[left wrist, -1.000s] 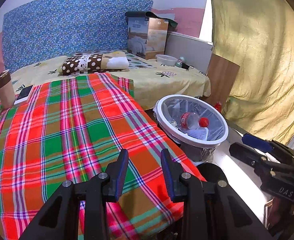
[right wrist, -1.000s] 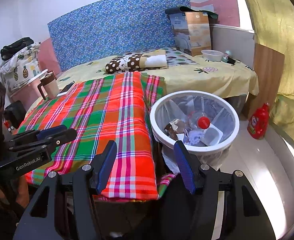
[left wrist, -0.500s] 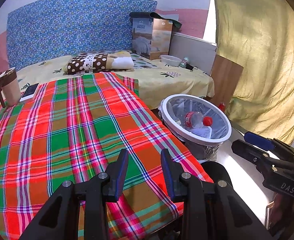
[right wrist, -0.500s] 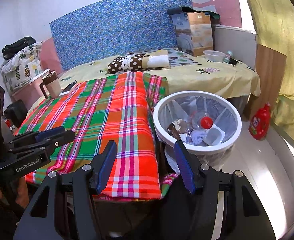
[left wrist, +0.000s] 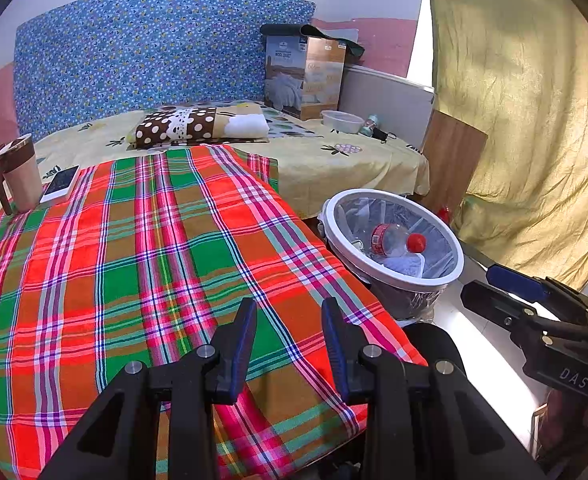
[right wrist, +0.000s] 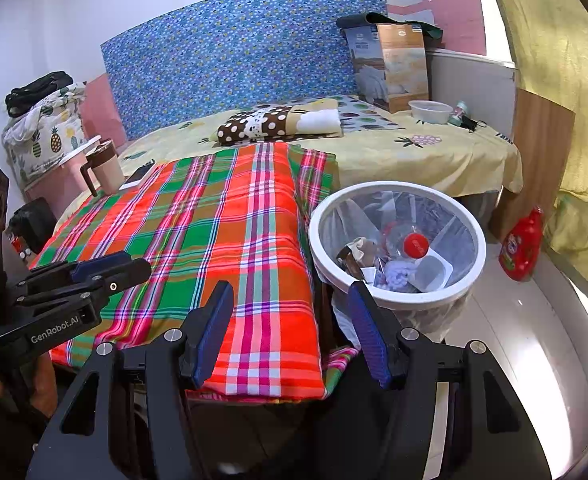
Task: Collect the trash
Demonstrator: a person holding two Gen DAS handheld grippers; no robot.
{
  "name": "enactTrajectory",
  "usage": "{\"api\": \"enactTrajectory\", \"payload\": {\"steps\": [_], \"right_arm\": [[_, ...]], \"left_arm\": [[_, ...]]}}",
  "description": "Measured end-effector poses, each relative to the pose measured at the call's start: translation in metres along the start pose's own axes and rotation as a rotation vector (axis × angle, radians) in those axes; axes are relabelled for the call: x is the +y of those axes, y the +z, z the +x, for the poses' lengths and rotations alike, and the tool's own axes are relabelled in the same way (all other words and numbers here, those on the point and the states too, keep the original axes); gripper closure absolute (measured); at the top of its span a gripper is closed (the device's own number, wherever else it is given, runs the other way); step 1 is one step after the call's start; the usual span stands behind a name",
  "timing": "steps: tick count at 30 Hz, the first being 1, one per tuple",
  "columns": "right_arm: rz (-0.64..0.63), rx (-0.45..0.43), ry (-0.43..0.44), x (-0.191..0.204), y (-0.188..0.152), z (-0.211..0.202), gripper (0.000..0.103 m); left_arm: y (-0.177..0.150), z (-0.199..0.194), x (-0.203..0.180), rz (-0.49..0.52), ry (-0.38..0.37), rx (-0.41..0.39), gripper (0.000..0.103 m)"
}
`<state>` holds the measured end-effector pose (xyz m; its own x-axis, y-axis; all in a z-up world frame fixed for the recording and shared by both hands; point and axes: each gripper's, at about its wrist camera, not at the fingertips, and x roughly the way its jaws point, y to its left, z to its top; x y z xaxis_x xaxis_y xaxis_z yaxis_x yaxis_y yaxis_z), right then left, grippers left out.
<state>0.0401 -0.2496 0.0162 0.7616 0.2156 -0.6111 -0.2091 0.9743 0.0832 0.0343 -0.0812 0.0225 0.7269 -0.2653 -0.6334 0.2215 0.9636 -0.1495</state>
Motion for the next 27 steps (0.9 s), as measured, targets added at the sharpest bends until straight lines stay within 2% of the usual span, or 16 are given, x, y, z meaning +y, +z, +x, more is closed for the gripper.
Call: {"api": "enactTrajectory", "payload": {"steps": [27], "right_arm": [[-0.002, 0.011, 0.005, 0.0031, 0.0011, 0.0036, 0.042]], "left_arm": [[0.0010, 0.0030, 0.0030, 0.002, 0.009, 0.011, 0.070]]}}
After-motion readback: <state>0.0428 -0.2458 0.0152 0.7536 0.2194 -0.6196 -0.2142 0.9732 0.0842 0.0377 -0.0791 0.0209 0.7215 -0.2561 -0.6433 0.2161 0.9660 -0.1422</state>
